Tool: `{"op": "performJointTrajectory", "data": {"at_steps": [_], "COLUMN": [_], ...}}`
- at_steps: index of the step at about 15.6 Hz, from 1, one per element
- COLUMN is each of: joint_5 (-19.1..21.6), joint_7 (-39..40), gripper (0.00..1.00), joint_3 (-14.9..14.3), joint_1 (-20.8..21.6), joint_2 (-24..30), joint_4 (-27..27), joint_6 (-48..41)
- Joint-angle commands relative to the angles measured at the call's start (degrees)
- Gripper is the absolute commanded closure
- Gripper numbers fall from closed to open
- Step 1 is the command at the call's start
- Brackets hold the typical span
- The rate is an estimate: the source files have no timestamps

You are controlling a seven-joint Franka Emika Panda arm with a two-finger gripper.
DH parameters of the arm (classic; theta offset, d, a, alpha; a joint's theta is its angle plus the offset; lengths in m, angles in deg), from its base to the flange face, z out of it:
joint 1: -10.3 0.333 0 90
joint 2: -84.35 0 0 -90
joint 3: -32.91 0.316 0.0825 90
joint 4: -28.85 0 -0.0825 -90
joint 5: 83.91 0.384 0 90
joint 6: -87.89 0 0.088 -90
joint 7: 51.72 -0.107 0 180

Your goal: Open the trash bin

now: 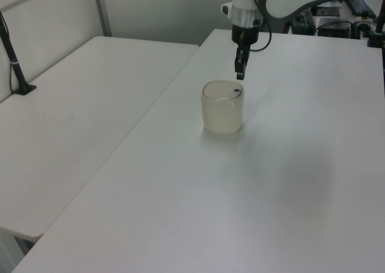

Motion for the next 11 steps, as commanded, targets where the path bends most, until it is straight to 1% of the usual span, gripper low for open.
{"op": "performJointTrajectory", "data": {"at_steps": [1,3,6,9,11], "joint_5": [1.04,2.27,1.92,2.27,2.27], "joint_7": [-0.92,-2.58,-4.0,-3.73,-3.3], "gripper": [0.89,0.89,0.88,0.88,0.88], "joint_3": [-0.4,-0.48,-0.49,-0.57,-0.66], "joint_1": [0.84,1.45,1.89,1.19,0.49], "joint_2": [-2.43,-3.57,-4.46,-2.27,0.01], "joint_4": [-0.37,-0.45,-0.45,-0.37,-0.19], "joint_6": [3.96,6.6,7.58,6.53,1.8]}}
